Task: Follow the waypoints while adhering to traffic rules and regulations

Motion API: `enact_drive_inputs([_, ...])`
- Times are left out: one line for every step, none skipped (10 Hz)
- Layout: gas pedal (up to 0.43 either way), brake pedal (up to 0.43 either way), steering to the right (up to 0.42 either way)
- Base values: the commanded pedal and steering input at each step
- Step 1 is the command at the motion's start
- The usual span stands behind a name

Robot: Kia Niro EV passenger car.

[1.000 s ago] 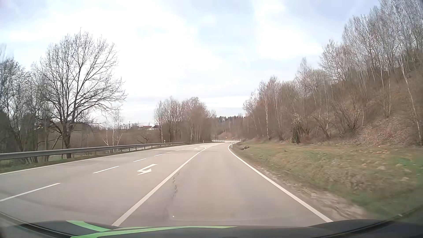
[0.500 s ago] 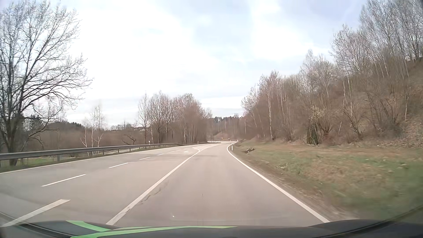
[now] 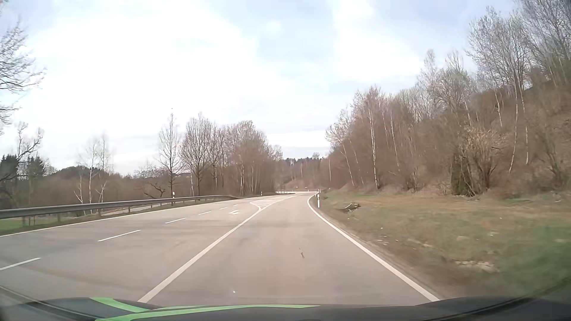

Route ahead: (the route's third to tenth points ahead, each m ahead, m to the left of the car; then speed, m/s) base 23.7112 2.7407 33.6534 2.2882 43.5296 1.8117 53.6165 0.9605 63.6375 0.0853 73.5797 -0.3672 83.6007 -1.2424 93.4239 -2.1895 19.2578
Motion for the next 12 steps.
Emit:
enact_drive_inputs([0.087, 0.000, 0.005])
enact_drive_inputs([0.079, 0.000, 0.005])
enact_drive_inputs([0.079, 0.000, 0.005])
enact_drive_inputs([0.079, 0.000, 0.005])
enact_drive_inputs([0.079, 0.000, 0.005])
enact_drive_inputs([0.067, 0.000, 0.005])
enact_drive_inputs([0.067, 0.000, 0.005])
enact_drive_inputs([0.067, 0.000, 0.006])
enact_drive_inputs([0.067, 0.000, 0.006])
enact_drive_inputs([0.067, 0.000, 0.006])
enact_drive_inputs([0.067, 0.000, 0.008])
enact_drive_inputs([0.067, 0.000, 0.009])
